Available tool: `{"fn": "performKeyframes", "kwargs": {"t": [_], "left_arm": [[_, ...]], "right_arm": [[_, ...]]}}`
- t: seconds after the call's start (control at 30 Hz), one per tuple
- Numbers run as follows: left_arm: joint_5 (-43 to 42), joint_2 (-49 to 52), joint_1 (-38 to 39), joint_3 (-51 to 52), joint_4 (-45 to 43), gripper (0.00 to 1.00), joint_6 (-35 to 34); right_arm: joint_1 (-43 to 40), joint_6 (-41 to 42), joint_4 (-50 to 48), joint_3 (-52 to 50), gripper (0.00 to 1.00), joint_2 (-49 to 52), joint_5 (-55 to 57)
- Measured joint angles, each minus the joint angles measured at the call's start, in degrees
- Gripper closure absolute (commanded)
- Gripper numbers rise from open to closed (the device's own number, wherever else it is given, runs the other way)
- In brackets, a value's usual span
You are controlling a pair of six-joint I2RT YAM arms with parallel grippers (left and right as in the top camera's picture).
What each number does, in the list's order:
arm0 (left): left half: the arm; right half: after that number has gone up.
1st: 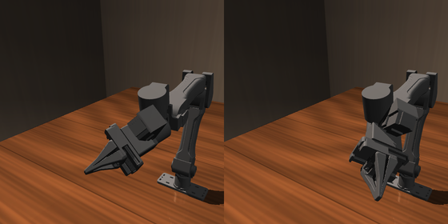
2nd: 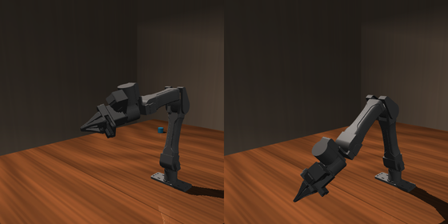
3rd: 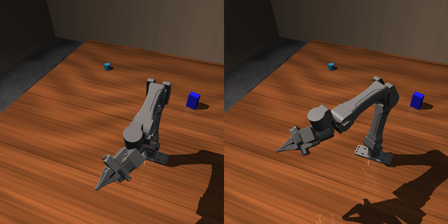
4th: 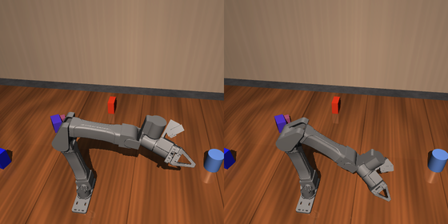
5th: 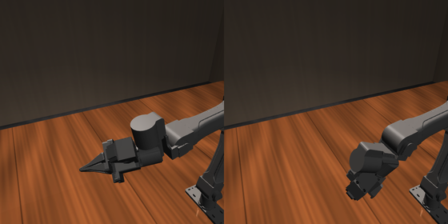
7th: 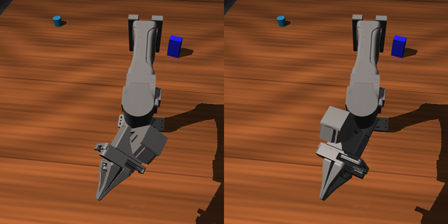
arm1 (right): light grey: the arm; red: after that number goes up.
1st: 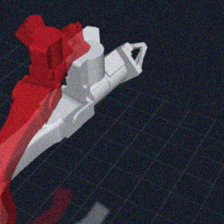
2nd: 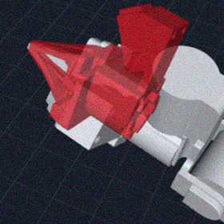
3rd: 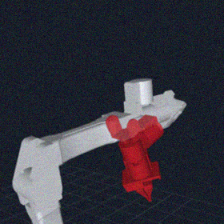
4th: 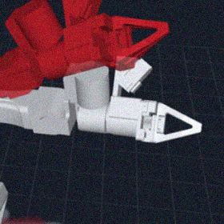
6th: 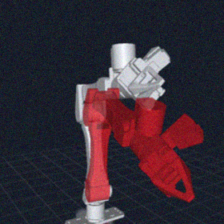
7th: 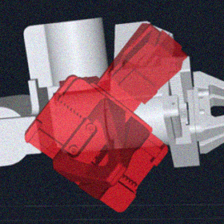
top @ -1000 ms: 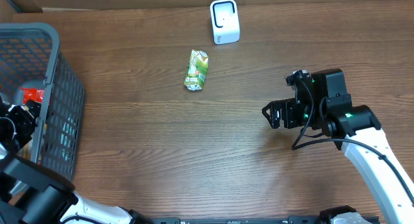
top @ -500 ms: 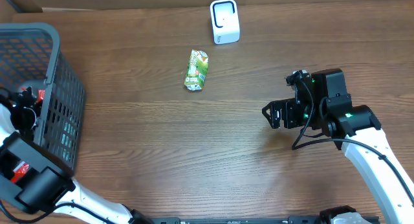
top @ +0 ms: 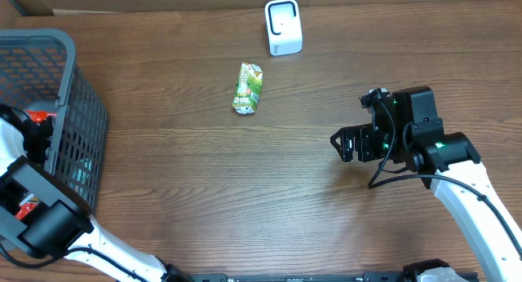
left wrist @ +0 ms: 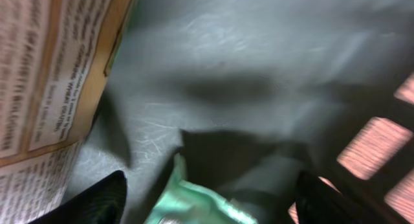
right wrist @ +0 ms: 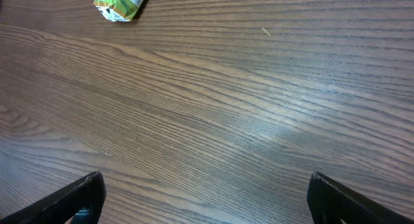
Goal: Scan the item barcode
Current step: 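Reach the left gripper into the basket and grasp the teal tissue pack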
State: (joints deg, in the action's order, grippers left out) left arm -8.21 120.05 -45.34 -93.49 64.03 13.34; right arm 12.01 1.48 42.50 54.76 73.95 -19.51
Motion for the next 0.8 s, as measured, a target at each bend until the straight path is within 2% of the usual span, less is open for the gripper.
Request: {"fn": "performKeyframes", "kwargs": {"t": [0.07,0.1,0.23,0.4,0.53,0.57,0.63,0.67,0.8], "left_arm": [[1.3,0.8,0.2,0.0,0.1,0.4,-1.1],[2.0,1.2,0.3,0.0,0.2,0.49,-1.5],[4.9,1.4,0.4,0.0,0.2,0.96,-4.2],[6.3,1.5,0.4,-0.5,0.5,0.96,-6.6],[6.8,2.0,0.4,-4.0,3.9,0.96,-8.6],[6.8,2.1,0.4,-6.0,5.8,0.94,-8.9],[6.3,2.3,0.4,-9.9,8.7,0.4,-9.2],[5.7,2.3,0.4,-12.5,10.8,0.25,-9.4],[3.9,2.3,0.4,-21.0,17.5,0.06,-10.1]], "right_arm": [[0.0,0.0,0.0,0.0,0.0,0.0,0.0],[0.0,0.0,0.0,0.0,0.0,0.0,0.0],[0.0,0.0,0.0,0.0,0.0,0.0,0.0],[0.0,0.0,0.0,0.0,0.0,0.0,0.0],[0.0,0.0,0.0,0.0,0.0,0.0,0.0],[0.0,0.0,0.0,0.0,0.0,0.0,0.0],[0.0,0.0,0.0,0.0,0.0,0.0,0.0],[0.0,0.0,0.0,0.0,0.0,0.0,0.0],[0.0,0.0,0.0,0.0,0.0,0.0,0.0]]}}
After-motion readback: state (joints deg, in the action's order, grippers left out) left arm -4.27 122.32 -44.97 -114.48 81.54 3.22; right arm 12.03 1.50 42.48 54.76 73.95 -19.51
